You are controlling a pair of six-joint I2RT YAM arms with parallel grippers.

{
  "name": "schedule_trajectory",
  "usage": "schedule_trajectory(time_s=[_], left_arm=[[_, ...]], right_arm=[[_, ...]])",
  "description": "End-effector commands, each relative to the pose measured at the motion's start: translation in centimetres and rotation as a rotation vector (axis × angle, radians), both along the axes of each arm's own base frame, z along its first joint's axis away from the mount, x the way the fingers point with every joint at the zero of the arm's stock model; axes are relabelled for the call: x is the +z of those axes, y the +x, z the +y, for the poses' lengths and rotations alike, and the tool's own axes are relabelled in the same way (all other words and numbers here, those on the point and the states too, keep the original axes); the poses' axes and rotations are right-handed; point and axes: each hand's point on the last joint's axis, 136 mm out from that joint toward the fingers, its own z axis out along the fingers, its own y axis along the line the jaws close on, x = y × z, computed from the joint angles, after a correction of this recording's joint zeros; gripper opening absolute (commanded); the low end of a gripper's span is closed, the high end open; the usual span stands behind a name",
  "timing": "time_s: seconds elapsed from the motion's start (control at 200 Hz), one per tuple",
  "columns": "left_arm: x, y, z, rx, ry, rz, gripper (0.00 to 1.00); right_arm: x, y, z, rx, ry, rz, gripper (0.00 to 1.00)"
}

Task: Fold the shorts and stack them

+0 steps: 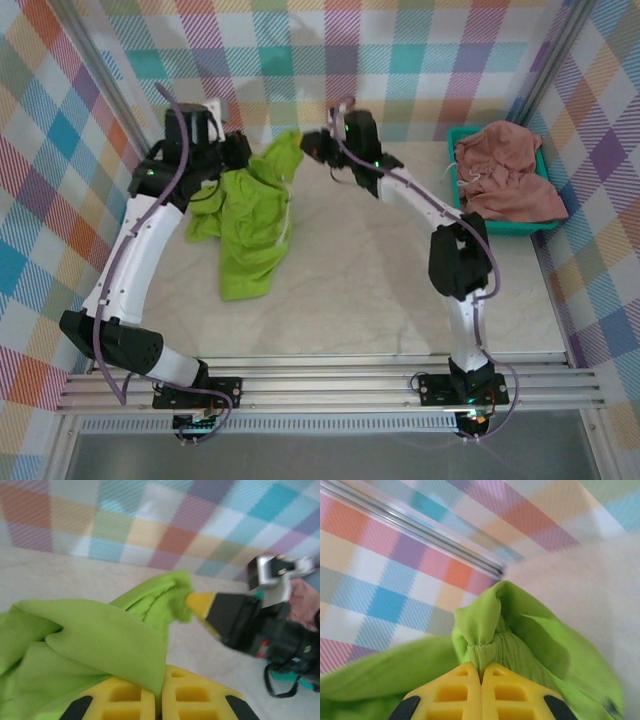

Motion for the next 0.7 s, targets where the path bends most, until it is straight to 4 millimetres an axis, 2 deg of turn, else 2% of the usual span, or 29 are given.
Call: schedule_trajectory(time_s=[0.0,0.02,0.035,0.07,0.08,0.125,0.19,0.265,0.315,0.425,0.555,0.645,0.695], left_arm=[[6.6,-0.4,2.5,0.054,0.03,-0.137,0.0],[7.8,-0.7,2.8,0.06,0.035,-0.161,0.0],[8.7,-0.8,2.9,0.061,0.038,-0.18,0.0],[10.7,-1.4,3.0,0.058,0.037,-0.222,0.0],[11.1,-1.5,3.0,0.057,0.035,-0.228,0.0],[13.6,-2.4,3.0,0.056,0.017,-0.283,0.0],[16.0,-3.7,2.1,0.024,-0.02,-0.341,0.0],[16.4,-5.1,-0.5,-0.044,-0.007,-0.375,0.0],[15.3,-6.0,-3.4,-0.105,0.033,-0.372,0.0],[10.4,-8.1,-10.1,-0.237,0.07,-0.333,0.0],[1.6,-10.8,-17.5,-0.345,0.074,-0.257,0.0],[-5.7,-12.2,-21.9,-0.4,0.061,-0.15,0.0],[-9.0,-12.5,-24.2,-0.424,0.027,-0.102,0.0]], right_arm=[[3.6,2.3,0.4,0.007,0.005,-0.033,0.0],[5.0,2.7,0.6,0.012,0.028,-0.059,0.0],[5.3,3.0,0.6,0.012,0.038,-0.066,0.0],[8.2,3.4,0.4,0.004,0.094,-0.13,0.0],[8.1,3.6,0.3,-0.001,0.102,-0.128,0.0],[10.4,4.3,-0.7,-0.03,0.172,-0.166,0.0],[11.6,5.6,-2.9,-0.068,0.255,-0.147,0.0],[11.3,6.6,-5.2,-0.099,0.251,-0.125,0.0],[10.8,6.6,-6.3,-0.103,0.198,-0.136,0.0],[8.8,6.7,-8.4,-0.072,0.095,-0.112,0.0],[5.6,7.0,-10.8,-0.026,0.038,-0.021,0.0],[2.1,7.2,-13.0,-0.052,-0.069,0.033,0.0],[-0.3,7.3,-14.3,-0.077,-0.134,0.062,0.0]])
